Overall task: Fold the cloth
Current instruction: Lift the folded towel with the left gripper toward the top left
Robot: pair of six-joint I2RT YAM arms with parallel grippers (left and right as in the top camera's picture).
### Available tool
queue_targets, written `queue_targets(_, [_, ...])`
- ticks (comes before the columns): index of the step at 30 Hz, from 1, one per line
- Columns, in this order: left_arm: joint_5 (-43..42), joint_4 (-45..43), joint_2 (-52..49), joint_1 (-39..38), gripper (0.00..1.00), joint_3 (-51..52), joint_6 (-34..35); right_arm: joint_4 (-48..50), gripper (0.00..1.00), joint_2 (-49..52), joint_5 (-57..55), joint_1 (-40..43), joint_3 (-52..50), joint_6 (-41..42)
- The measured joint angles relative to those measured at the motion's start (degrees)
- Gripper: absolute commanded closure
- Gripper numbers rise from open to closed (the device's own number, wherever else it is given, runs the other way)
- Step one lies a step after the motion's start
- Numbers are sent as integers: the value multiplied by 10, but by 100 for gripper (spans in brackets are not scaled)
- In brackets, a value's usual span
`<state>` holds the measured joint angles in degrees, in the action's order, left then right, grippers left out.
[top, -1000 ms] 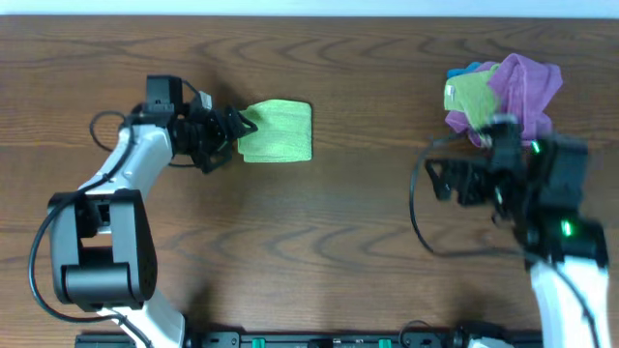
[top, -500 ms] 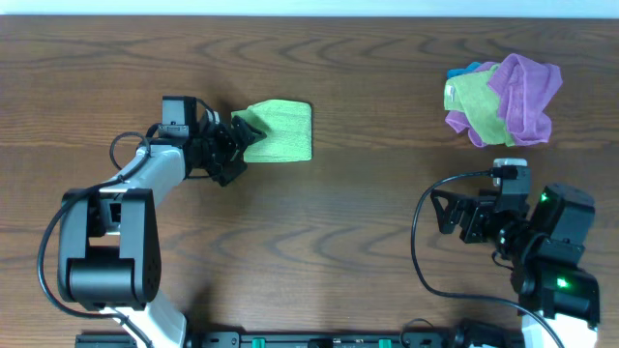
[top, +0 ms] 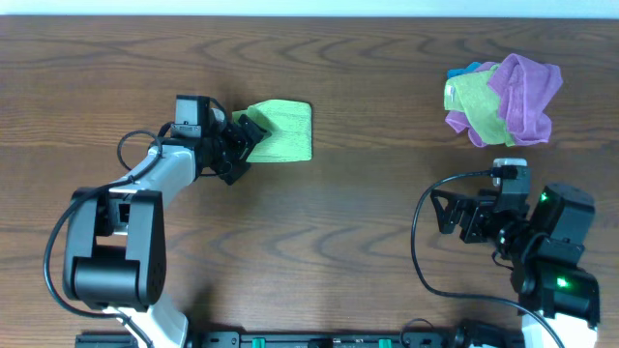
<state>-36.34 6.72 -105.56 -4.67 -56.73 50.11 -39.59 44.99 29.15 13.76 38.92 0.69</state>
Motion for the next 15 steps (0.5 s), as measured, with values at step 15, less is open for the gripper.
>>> queue_targets(15, [10,-81,-29,-11,16,0,32,0,1,0,0,0,0,1])
